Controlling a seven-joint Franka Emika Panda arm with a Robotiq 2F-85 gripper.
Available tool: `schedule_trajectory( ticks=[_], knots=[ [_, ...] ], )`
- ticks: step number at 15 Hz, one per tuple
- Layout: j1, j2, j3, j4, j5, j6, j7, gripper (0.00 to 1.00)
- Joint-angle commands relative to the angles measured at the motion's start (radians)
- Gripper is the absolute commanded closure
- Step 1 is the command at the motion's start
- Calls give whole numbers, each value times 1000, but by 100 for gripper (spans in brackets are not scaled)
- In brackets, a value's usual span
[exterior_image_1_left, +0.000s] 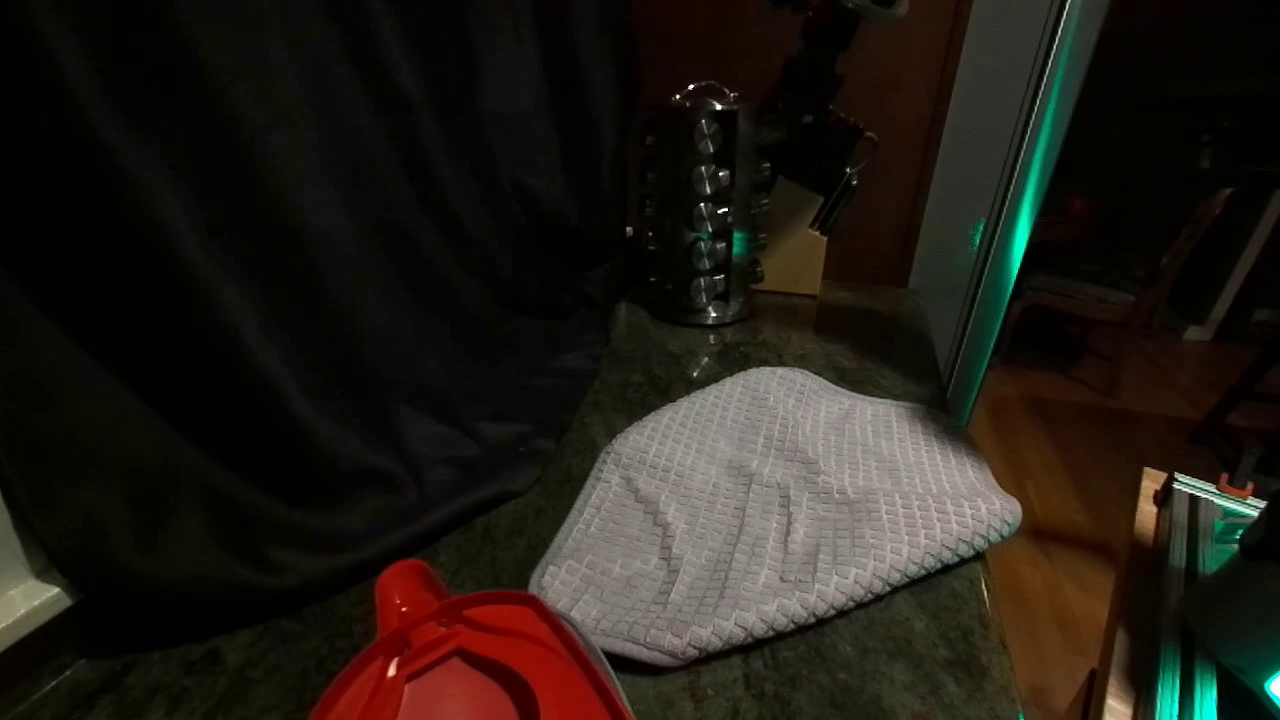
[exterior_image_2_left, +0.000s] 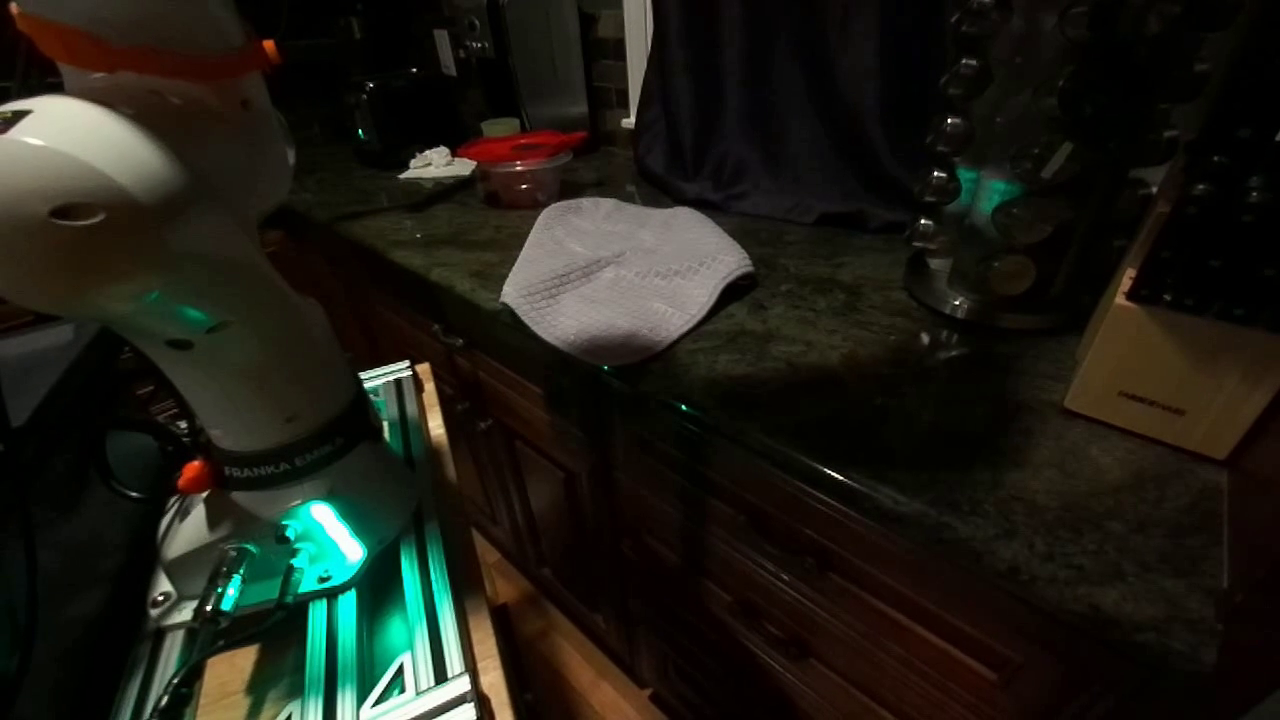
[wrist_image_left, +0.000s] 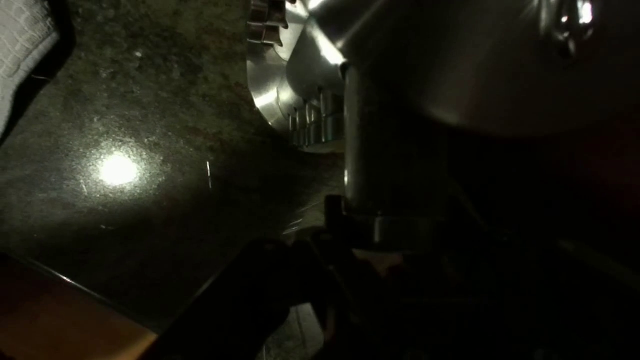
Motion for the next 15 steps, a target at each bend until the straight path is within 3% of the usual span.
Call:
schedule_trajectory(
  ticks=[1, 6, 15],
  knots=[
    [29, -83, -18, -78, -45, 69, 122, 75],
    [41, -120, -14, -127, -81, 97, 245, 75],
    [33, -157, -17, -152, -93, 49, 332, 75]
  ],
)
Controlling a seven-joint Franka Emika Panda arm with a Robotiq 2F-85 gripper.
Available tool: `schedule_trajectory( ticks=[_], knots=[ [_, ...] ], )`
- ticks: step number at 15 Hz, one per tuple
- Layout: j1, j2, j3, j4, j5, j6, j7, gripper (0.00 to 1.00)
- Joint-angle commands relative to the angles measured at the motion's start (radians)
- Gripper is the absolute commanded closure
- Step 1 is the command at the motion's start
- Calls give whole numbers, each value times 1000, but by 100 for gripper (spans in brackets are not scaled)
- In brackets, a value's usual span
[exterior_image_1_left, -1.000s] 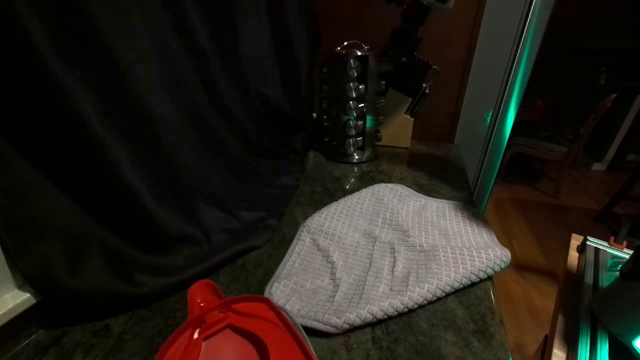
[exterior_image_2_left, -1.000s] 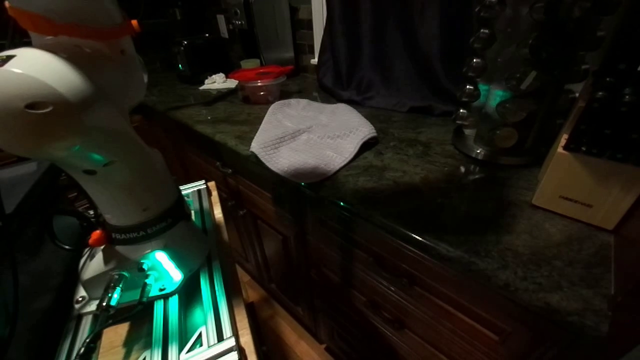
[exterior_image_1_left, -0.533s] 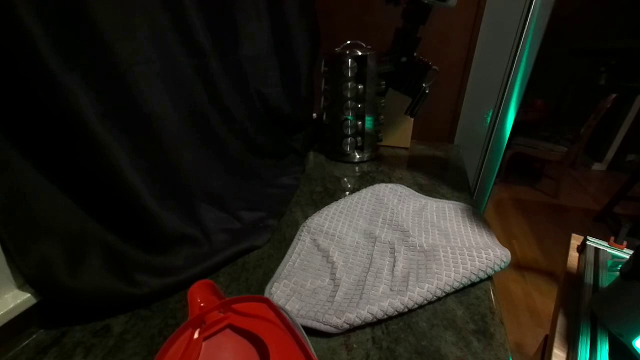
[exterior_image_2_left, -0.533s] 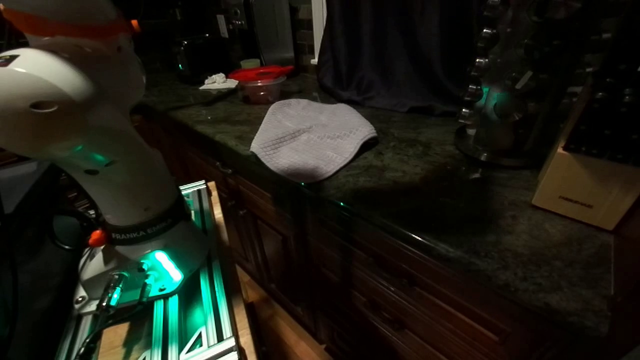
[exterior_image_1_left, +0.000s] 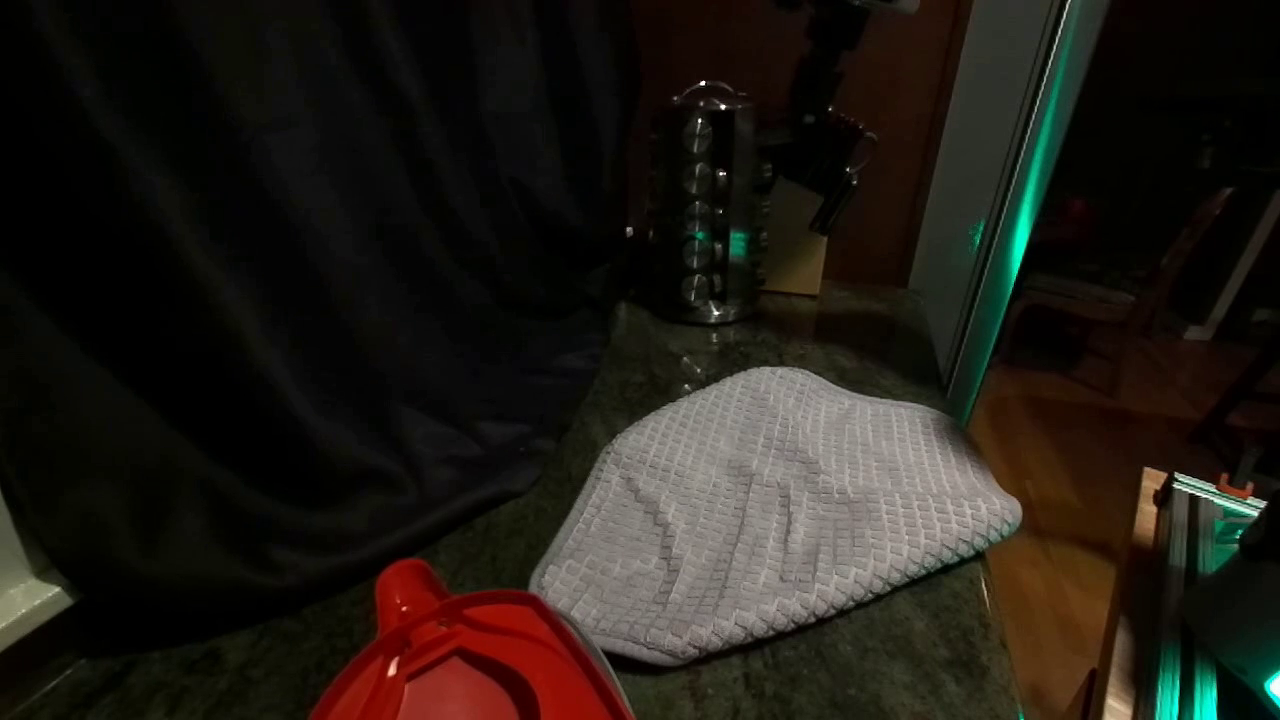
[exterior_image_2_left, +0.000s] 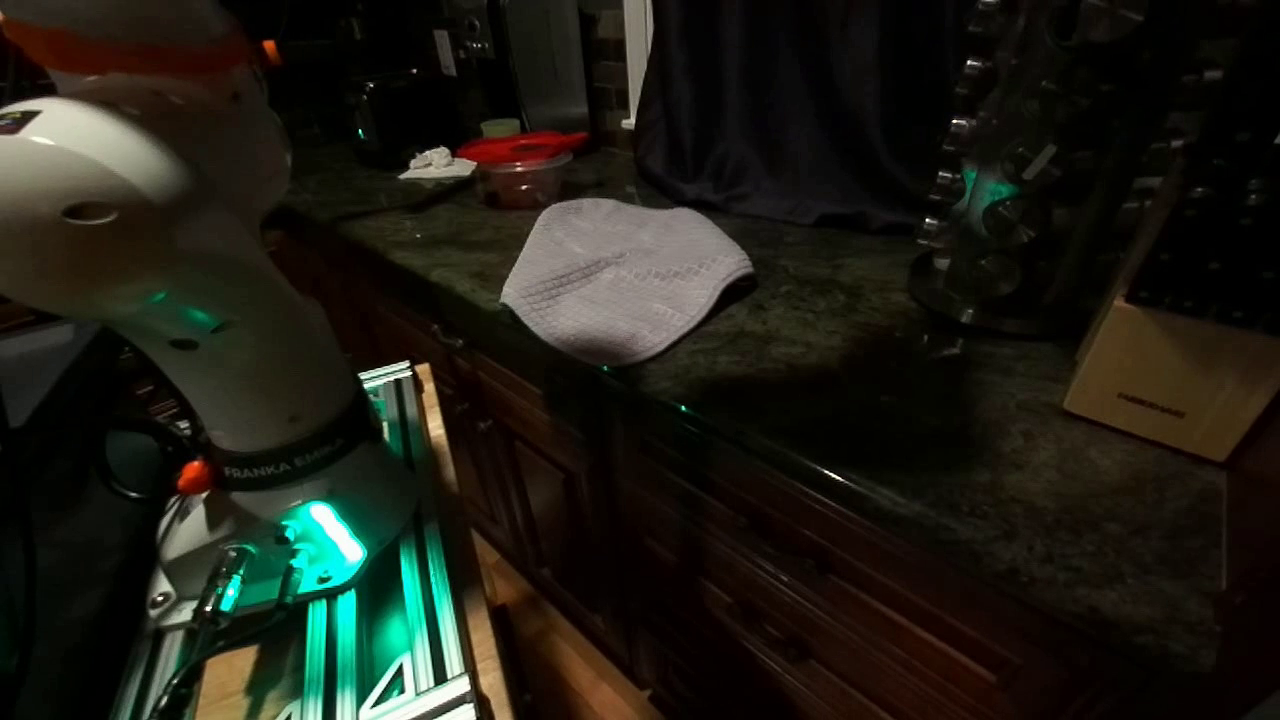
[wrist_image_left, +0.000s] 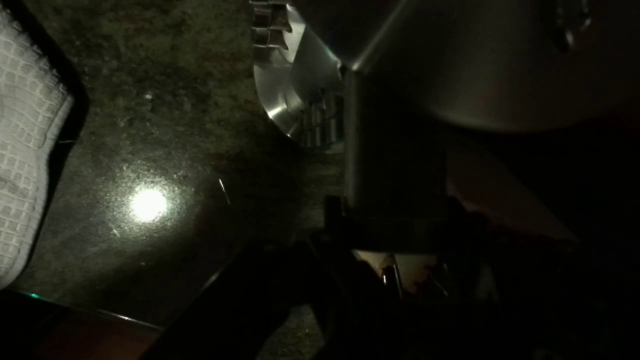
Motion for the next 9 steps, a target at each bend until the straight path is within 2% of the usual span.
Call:
schedule_trajectory(
  ticks=[1, 4, 9],
  knots=[
    [-1, -72, -17, -33, -41, -12, 64, 75],
    [-3, -80, -17, -39, -49, -32, 51, 75],
    [-10, -82, -19, -31, -73, -54, -42, 75]
  ],
)
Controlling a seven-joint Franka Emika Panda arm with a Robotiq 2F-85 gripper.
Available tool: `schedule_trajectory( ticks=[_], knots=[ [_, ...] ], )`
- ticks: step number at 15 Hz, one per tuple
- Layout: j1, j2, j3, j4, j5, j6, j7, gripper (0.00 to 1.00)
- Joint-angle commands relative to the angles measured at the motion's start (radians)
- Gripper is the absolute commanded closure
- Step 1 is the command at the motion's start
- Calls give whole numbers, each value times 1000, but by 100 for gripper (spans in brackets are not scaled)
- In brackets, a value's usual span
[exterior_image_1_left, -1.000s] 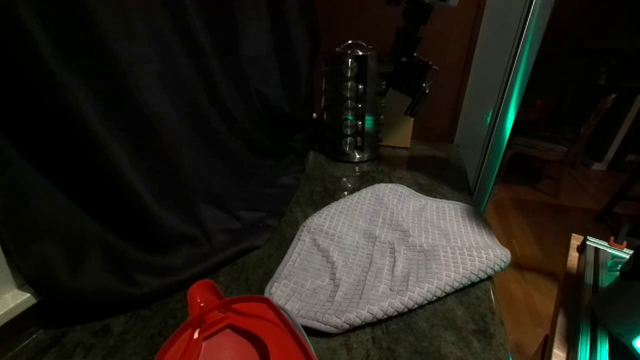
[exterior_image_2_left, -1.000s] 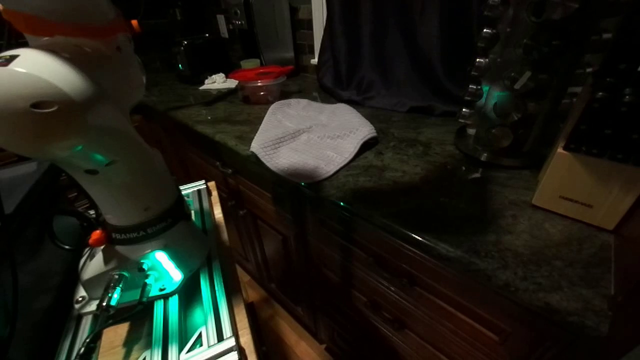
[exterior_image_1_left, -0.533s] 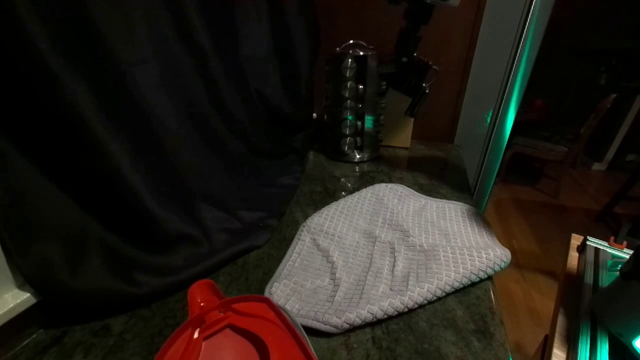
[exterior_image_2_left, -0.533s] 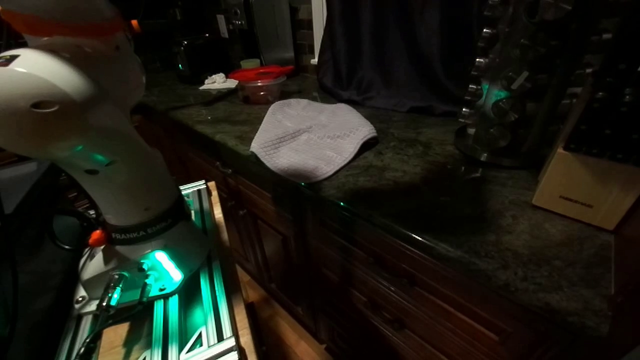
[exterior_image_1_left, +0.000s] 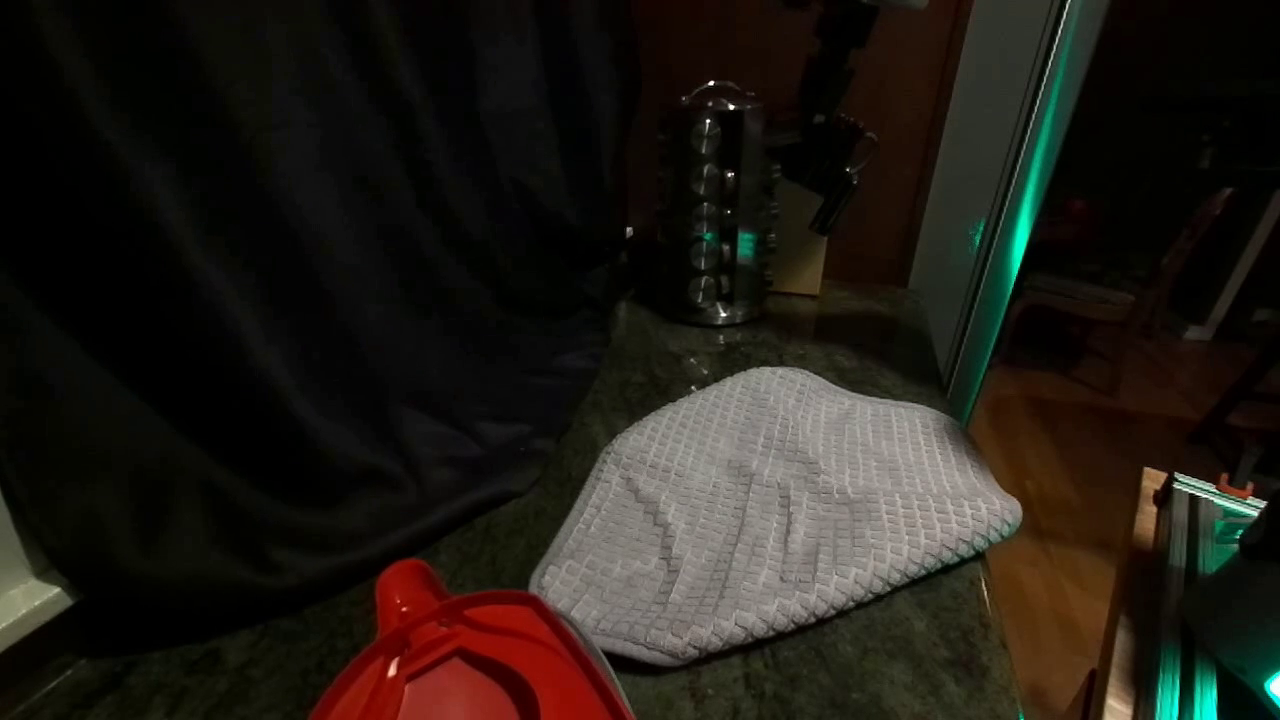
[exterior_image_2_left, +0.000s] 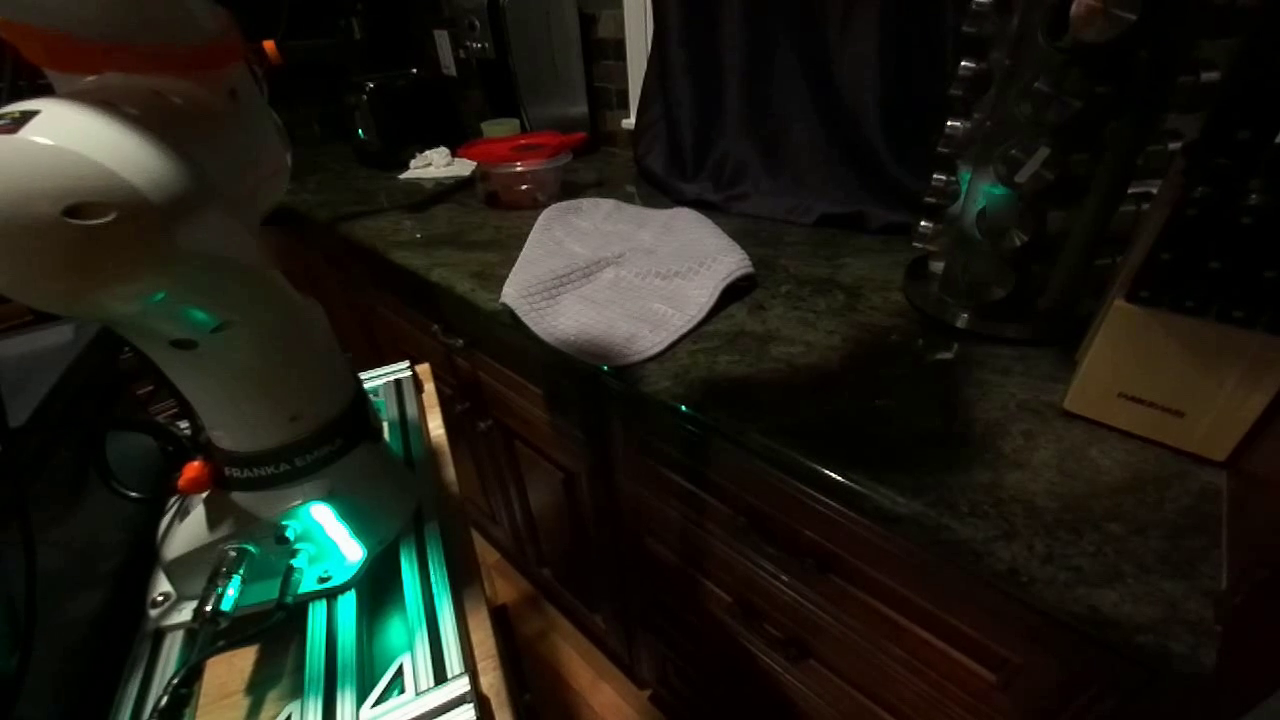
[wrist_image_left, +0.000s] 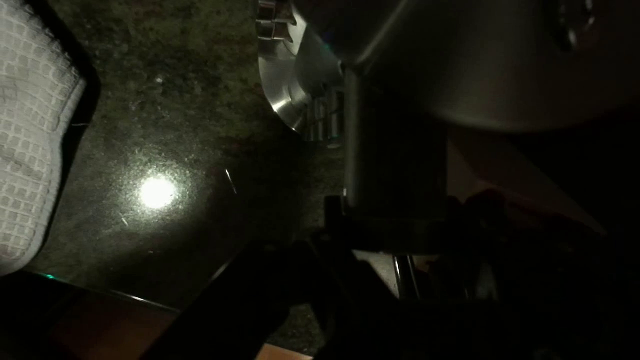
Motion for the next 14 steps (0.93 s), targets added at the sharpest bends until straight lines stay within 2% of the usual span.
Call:
schedule_trajectory(
  ticks=[1, 4, 11, 14],
  knots=[
    [-9, -50, -13, -6, -54, -12, -87, 75],
    [-5, -30, -10, 9, -71, -2, -154, 75],
    [9, -47, -7, -21, -195, 73, -257, 75],
    [14, -49, -6, -25, -193, 62, -203, 75]
  ],
)
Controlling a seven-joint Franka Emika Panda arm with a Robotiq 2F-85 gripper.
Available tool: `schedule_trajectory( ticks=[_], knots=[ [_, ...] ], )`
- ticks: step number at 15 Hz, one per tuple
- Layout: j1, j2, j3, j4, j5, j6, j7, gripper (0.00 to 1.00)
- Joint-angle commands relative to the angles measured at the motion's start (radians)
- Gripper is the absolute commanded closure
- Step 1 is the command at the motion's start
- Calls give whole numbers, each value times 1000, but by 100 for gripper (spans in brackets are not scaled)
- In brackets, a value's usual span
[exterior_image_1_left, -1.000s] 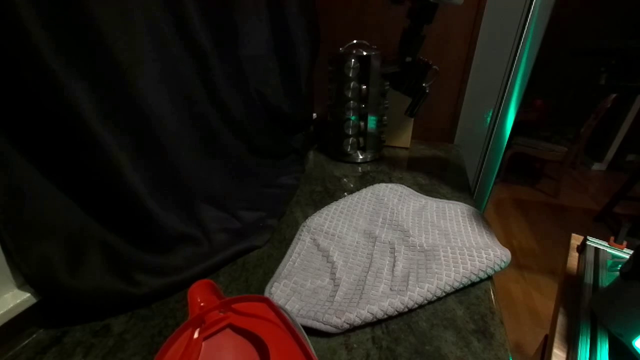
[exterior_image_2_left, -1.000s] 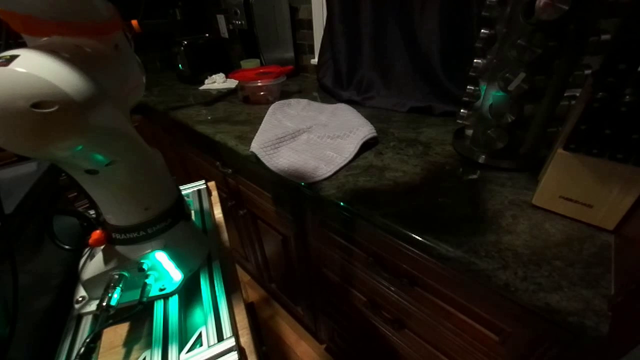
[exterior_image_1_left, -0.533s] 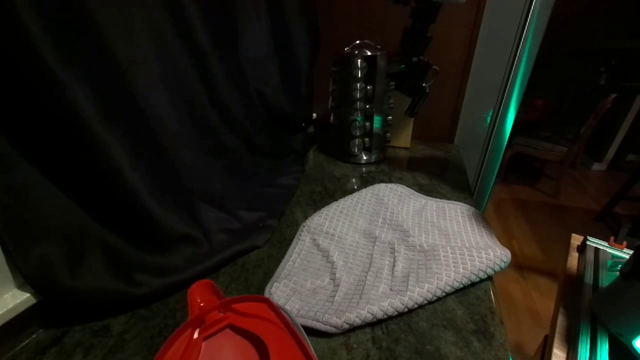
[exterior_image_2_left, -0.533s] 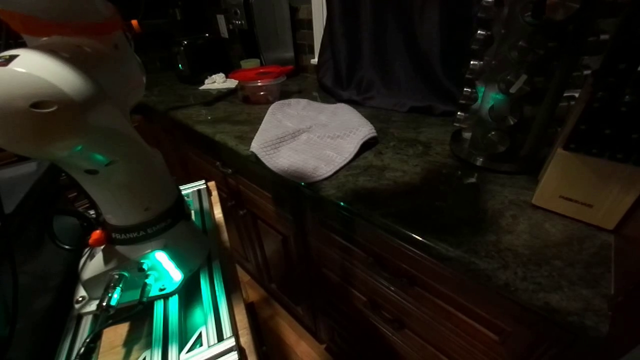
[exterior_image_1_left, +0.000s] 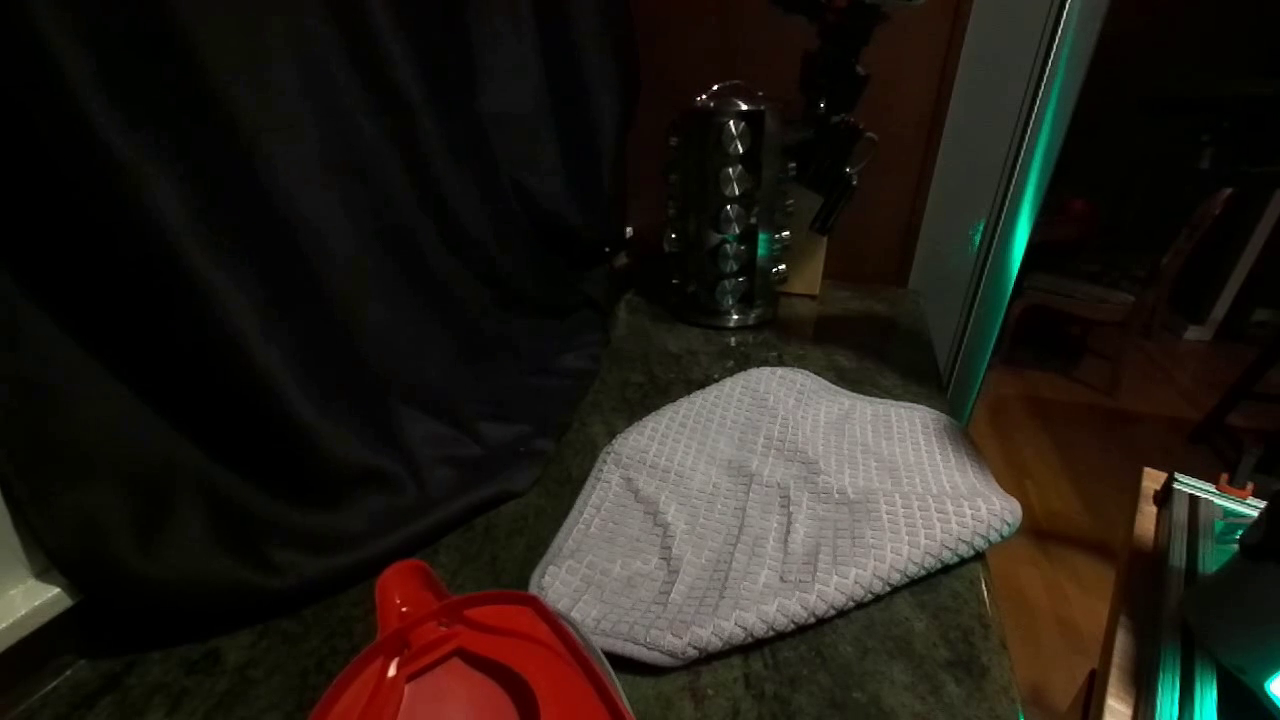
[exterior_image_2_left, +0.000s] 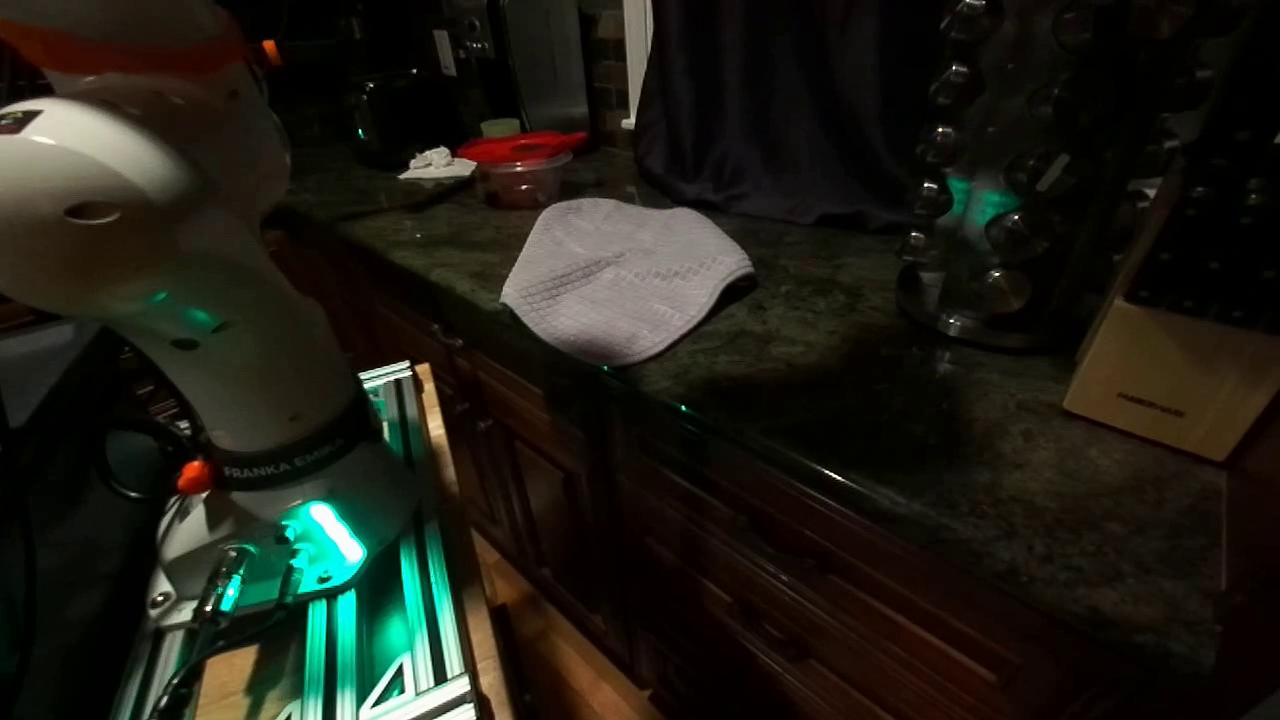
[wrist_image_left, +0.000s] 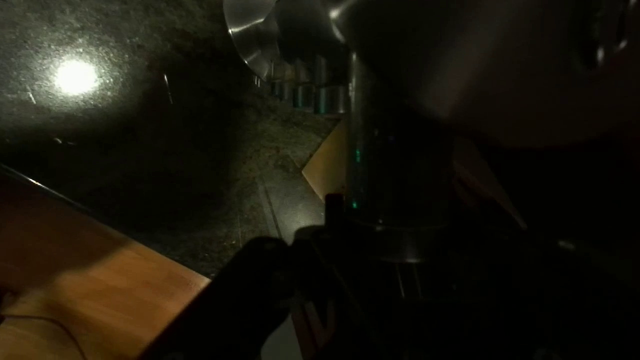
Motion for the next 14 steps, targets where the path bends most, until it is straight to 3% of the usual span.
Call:
schedule_trajectory(
  ticks=[1, 8, 14],
  knots=[
    [6, -52, -5, -23, -21, -6, 51, 75],
    [3, -52, -2, -11, 54, -64, 187, 75],
    [14, -48, -4, -7, -23, -90, 407, 75]
  ],
)
